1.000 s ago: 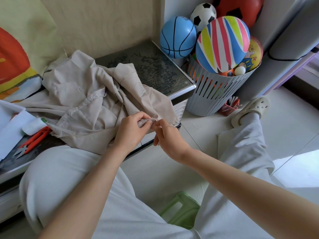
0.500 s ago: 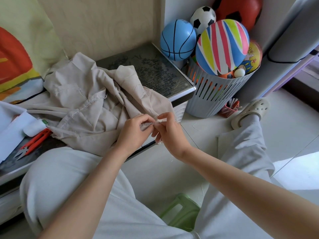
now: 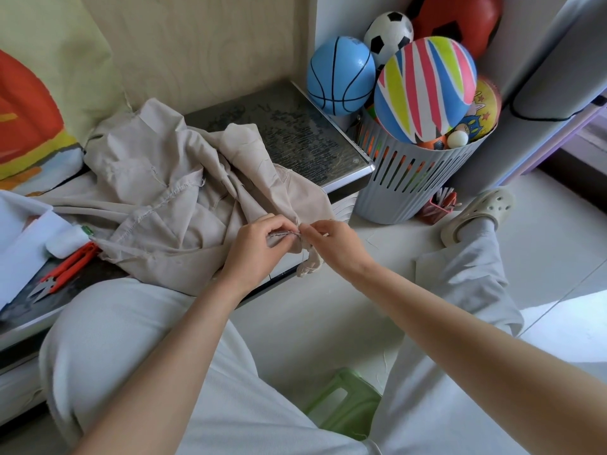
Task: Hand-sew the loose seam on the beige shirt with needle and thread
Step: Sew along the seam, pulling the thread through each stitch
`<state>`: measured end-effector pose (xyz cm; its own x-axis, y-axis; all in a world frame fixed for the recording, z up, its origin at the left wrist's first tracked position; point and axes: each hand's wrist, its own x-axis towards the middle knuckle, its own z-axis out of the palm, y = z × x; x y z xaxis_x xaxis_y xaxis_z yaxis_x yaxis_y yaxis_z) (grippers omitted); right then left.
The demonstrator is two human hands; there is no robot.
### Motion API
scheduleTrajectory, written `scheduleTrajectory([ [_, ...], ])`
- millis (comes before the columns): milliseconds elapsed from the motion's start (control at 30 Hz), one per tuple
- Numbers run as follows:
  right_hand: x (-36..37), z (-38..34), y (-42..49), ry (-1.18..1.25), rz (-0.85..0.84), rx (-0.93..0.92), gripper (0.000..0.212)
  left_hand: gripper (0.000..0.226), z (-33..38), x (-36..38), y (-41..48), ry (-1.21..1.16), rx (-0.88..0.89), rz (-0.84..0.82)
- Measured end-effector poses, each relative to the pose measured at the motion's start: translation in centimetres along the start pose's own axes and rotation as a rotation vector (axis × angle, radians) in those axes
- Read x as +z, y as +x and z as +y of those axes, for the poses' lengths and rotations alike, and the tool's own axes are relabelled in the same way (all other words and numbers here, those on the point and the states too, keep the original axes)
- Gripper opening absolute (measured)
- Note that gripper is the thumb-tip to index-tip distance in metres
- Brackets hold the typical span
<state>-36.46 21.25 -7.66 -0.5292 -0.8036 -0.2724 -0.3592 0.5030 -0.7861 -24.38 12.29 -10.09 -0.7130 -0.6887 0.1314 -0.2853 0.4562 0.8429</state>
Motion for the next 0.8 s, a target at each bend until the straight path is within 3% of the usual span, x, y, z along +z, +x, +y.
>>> scheduleTrajectory([
  [67,-0.1,-0.1,0.1,0.186,-0.060,0.105,0.042,0.016,-0.1,-0.2,0.0,-0.015,0.004,0.002],
  [167,-0.2,0.2,0.4,0.399,-0.122,0.167,0.027,0.015,0.0,-0.2,0.0,-0.010,0.001,-0.014],
  [267,-0.4,0.7,0.6,0.392,-0.083,0.140,0.016,0.013,-0.2,0.1,0.0,0.073,-0.005,-0.039],
  [433,-0.4,1.7,1.7,0.388,0.088,0.138,0.022,0.007,-0.6,0.3,-0.2,0.205,-0.069,-0.107],
  [633,-1.5,2.1,1.8,0.756,0.056,0.123,0.017,0.012,-0.8,0.4,-0.1,0.229,-0.092,-0.122],
  [733,-1.6,2.8,1.3,0.589,0.009,0.095,0.022,0.013,-0.6,0.5,-0.2,0.201,-0.093,-0.120],
  [800,-1.4,3.8,1.1,0.343,-0.030,0.132,0.014,0.011,-0.6,0.5,-0.2,0.176,-0.116,-0.116],
])
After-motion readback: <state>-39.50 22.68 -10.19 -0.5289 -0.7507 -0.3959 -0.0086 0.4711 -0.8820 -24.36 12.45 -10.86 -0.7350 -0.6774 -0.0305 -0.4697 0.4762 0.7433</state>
